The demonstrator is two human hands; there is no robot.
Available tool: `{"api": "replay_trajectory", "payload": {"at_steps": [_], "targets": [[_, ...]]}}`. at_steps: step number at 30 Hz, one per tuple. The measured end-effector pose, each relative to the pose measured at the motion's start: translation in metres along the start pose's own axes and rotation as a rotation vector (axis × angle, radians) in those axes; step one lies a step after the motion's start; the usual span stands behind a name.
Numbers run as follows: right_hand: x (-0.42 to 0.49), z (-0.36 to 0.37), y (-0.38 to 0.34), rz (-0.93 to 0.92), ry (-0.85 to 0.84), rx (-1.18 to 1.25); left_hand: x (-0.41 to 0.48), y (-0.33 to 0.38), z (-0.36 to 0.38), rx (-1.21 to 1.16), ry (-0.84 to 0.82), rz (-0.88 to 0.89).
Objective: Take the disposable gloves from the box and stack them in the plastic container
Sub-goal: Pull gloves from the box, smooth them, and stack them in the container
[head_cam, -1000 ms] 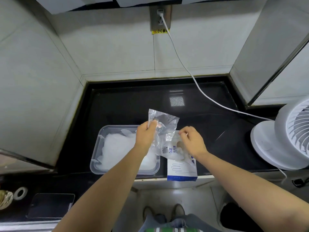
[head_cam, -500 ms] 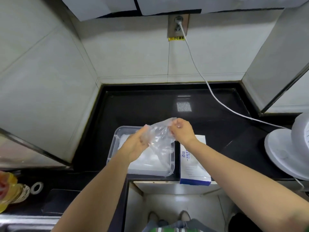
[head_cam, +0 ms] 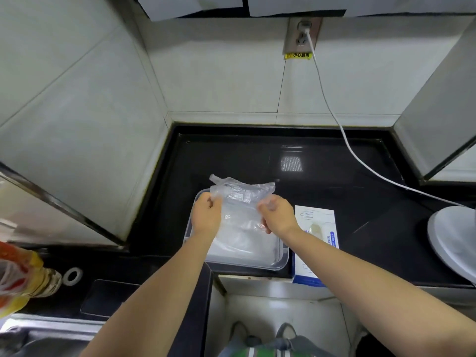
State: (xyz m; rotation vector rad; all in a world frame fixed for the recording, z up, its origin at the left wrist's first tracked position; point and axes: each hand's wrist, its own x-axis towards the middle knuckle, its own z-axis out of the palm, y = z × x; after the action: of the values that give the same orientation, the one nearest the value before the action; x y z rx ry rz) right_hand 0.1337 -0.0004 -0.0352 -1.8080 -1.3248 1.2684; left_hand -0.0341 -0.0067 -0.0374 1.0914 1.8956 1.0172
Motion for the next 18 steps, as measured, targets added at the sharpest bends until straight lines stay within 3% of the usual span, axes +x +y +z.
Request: {"api": "replay_trajectory", "payload": {"at_steps": [4,8,11,14,18], "targets": [[0.001,0.001,0.006,-0.021,0.054,-0.061,0.0,-0.017,-0.004,0.387,-0.053,0.136],[-0.001,-0.003,-0.001,-0.396,0.346,-0.061,-0.004,-0.03,0.003,0.552,-0.171,0.177],[-0.003,0.005,-0.004,-0.453,0.135,-0.096,-0.002,-0.034,0.012,0.626,-0.215,0.179],[0.0,0.02,0.01,-0.206,-0.14,-0.283,-0.001,-0.038,0.017,0.708,-0.286,0.175],[0.008,0.034,0.03,0.042,-0.304,-0.46,-0.004,-0.033,0.014,0.709,-0.304,0.12]]}}
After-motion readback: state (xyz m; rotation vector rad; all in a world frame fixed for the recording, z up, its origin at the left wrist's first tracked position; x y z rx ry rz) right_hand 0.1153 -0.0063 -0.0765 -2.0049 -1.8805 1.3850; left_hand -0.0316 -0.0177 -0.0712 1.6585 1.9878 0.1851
